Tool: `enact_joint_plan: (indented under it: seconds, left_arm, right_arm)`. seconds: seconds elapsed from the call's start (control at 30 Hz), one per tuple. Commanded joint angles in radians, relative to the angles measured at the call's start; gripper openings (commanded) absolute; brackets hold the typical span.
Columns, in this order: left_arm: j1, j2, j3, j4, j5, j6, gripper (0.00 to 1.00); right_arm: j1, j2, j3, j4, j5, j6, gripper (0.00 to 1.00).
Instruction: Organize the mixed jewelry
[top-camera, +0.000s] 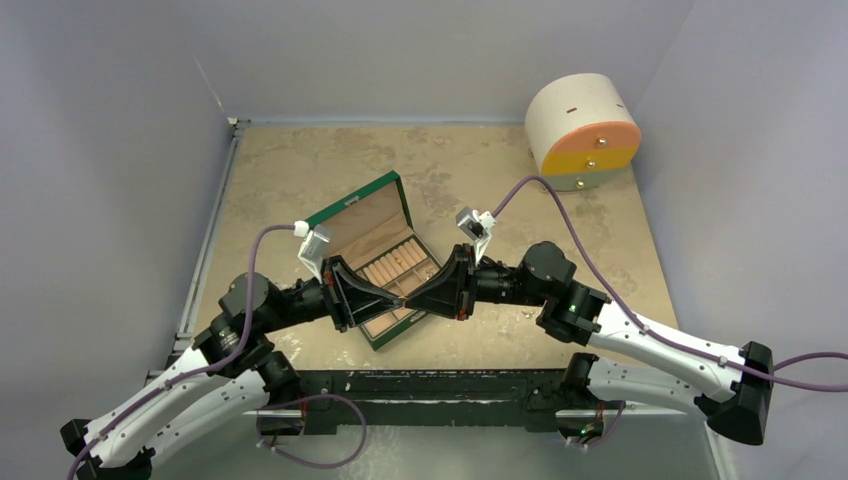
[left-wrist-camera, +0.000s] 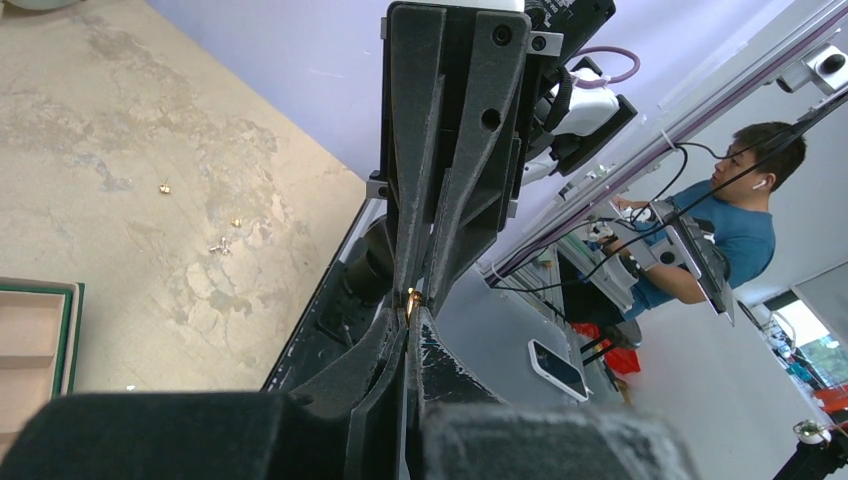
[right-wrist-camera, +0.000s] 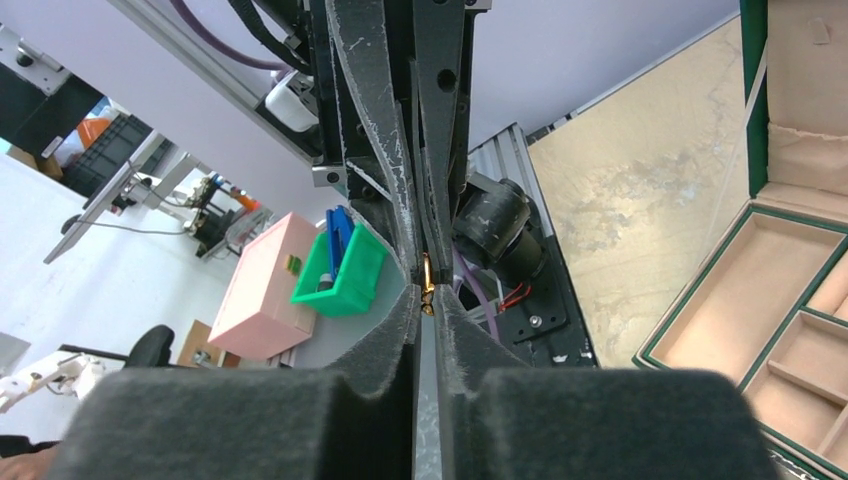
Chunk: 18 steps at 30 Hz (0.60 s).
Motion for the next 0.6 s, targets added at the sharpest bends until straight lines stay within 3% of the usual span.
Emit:
enact_joint_plan:
  seconds: [0.0,0.03,0.27,0.43,0.57]
  left_arm:
    - [0.005,-0.003,0.016,0.054,0.003,-0.002,0.00]
    - [0.005,-0.003,0.016,0.053,0.003,-0.002,0.00]
    - [0.005,-0.003,0.026,0.018,-0.034,0.012,0.03]
    - [0.005,-0.025,0.043,-0.058,-0.114,0.032,0.45]
    - [0.005,-0.047,0.096,-0.185,-0.230,0.095,0.58]
  right_arm:
    - [-0.002,-0.002,0.023,0.057,-0.003,-0.002,0.05]
    - [-0.002,-0.001,0.022,0.057,-0.003,-0.002,0.00]
    - [-0.002,-0.006,0.023,0.051,0.004,-0.006,0.00]
    - [-0.002,-0.014,0.031,-0.001,0.057,-0.021,0.00]
    - [-0.002,0.001,0.081,-0.126,0.151,-0.065,0.00]
